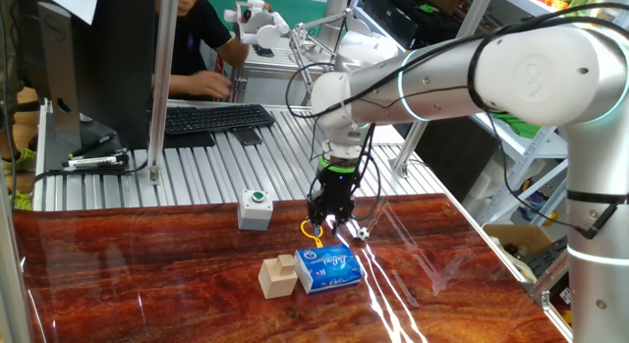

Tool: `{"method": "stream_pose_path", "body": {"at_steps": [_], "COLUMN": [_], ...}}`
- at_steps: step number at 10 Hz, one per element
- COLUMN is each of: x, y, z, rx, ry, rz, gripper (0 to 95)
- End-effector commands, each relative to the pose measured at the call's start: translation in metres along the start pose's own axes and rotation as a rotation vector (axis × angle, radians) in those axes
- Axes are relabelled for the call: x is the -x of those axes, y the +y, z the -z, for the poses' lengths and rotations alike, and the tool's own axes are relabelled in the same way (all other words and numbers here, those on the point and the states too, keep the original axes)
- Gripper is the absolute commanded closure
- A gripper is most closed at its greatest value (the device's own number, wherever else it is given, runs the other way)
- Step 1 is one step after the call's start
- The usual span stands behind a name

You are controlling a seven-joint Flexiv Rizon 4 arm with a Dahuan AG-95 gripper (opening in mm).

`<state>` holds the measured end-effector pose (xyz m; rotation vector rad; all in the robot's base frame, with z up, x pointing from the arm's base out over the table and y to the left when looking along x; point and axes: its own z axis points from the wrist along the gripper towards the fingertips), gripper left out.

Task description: Remove the bubble ring from the ball

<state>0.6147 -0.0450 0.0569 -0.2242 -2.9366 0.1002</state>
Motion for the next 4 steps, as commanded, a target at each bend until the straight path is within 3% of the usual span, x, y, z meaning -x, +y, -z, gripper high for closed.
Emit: {"method": "stream_pose_path", "body": {"at_steps": [1,4], "x": [-0.0045,-0.0124], "y": [-0.0017,-0.0008], "z": [0.0014,-0.0033], "rx": [-0.005,-0.009], "ry": [0.021,0.027], "rz": [0.001,-0.021], "gripper": [57.0,57.0]}}
